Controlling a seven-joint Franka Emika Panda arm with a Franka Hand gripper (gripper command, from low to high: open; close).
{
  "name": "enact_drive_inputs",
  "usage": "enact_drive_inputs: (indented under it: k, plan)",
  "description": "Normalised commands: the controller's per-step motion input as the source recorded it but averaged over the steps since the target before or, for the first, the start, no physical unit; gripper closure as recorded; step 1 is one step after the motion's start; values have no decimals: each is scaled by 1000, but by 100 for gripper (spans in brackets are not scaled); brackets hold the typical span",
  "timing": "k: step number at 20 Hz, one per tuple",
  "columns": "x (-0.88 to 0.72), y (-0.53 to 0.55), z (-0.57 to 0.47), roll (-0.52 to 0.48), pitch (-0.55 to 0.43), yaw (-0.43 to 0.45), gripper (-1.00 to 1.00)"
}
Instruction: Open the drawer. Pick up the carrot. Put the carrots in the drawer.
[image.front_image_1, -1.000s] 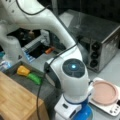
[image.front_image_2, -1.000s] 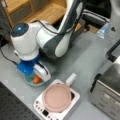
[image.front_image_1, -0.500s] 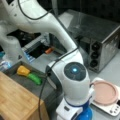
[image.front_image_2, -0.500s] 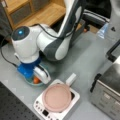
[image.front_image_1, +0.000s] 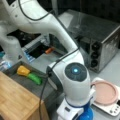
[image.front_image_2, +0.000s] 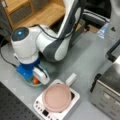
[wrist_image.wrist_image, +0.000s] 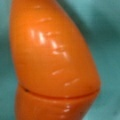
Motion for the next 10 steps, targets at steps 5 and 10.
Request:
enact_drive_inputs:
  k: [5, 10]
  plan:
    - [312, 84, -29, -189, 155, 0, 100]
    - [330, 92, -108, -174, 126, -7, 100]
